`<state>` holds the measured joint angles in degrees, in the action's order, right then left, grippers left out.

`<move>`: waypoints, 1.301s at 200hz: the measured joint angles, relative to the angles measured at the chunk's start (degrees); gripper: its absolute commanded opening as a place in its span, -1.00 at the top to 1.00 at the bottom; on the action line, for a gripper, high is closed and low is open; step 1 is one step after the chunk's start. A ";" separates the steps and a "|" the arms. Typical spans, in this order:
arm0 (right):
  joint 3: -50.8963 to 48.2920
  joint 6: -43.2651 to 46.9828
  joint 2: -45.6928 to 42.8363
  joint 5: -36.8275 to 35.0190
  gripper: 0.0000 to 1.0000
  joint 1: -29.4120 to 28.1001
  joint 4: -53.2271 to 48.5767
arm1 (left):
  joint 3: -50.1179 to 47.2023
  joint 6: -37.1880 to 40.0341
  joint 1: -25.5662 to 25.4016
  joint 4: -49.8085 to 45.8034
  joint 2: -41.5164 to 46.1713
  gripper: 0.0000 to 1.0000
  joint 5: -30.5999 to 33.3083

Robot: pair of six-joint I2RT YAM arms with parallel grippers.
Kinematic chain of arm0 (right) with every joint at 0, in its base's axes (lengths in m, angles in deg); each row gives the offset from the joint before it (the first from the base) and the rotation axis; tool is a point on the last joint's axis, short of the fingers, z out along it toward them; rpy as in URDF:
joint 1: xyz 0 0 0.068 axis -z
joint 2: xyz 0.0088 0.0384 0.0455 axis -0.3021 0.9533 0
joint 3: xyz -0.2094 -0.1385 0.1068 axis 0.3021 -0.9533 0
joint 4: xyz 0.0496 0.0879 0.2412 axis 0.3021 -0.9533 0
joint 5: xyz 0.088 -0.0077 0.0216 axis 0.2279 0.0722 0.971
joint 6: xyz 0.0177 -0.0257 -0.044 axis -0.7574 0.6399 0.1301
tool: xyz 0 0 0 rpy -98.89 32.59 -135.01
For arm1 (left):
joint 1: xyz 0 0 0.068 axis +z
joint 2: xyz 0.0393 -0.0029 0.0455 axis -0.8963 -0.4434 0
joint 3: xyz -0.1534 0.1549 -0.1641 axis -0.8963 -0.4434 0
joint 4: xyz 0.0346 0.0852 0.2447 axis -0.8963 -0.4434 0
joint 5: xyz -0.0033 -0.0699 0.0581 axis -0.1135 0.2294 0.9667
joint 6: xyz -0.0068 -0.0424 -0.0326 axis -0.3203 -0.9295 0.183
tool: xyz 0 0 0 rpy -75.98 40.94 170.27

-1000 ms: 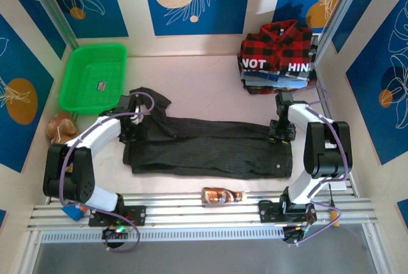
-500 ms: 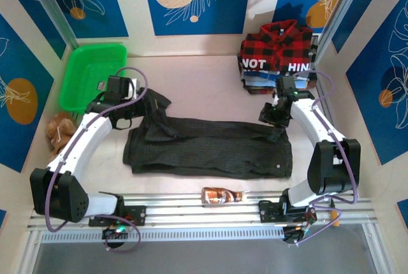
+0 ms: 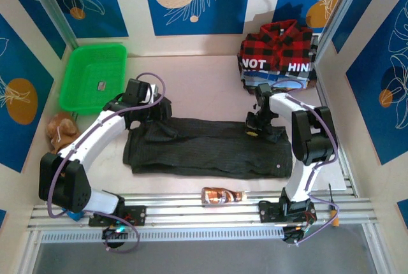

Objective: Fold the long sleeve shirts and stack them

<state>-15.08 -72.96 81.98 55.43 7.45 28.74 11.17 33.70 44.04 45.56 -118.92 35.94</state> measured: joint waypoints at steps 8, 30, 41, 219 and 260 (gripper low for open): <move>0.00 0.02 0.09 -0.74 0.76 0.04 -0.17 | -0.11 0.00 0.00 0.09 0.02 -0.34 0.15; -0.02 0.33 0.07 -3.74 0.65 0.61 -0.74 | -1.22 0.00 0.00 0.22 0.17 -0.35 1.05; -0.02 0.50 0.00 -4.96 0.60 1.42 -1.09 | -1.92 0.00 0.00 0.22 0.22 -0.35 1.29; -4.33 5.09 -16.61 -9.99 0.03 9.31 -1.44 | -3.06 2.62 1.84 -2.32 3.10 -0.36 3.82; -6.38 2.51 -19.41 -4.04 0.46 8.96 -0.52 | -3.19 2.43 2.49 -2.25 3.19 -0.51 3.54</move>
<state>-21.46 -70.45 62.57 51.38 16.41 28.22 7.98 36.13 46.53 43.31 -115.73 39.48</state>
